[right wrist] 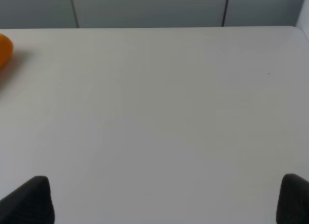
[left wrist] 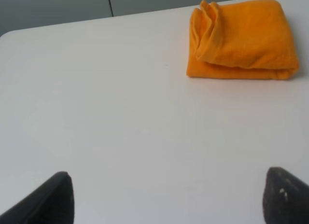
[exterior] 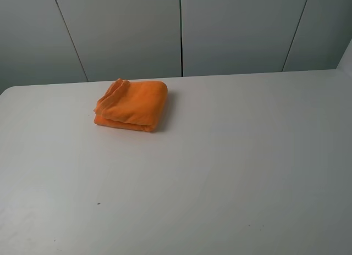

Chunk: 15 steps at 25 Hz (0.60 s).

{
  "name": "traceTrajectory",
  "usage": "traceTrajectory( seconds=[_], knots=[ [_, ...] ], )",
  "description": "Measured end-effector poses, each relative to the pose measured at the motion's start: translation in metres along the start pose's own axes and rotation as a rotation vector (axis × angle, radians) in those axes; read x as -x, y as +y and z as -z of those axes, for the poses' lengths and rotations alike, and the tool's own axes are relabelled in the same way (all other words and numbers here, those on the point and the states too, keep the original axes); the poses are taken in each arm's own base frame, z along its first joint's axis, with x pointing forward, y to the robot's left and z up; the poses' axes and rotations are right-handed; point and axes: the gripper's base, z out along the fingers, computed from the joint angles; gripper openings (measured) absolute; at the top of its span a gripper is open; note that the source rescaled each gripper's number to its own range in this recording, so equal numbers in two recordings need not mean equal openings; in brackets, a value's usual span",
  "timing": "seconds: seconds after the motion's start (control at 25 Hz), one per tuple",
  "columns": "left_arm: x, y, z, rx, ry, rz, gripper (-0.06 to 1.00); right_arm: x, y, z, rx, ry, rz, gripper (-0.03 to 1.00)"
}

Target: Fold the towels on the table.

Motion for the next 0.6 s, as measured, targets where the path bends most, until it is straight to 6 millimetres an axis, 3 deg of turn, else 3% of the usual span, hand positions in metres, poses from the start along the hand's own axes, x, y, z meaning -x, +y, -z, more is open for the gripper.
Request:
traceTrajectory(
  seconds=[0.6],
  knots=[
    [-0.0011, 0.007, -0.0002, 0.069, 0.006, 0.078, 1.0, 0.0, 0.0006, -0.0001, -0.039, -0.001, -0.029, 1.0]
  ],
)
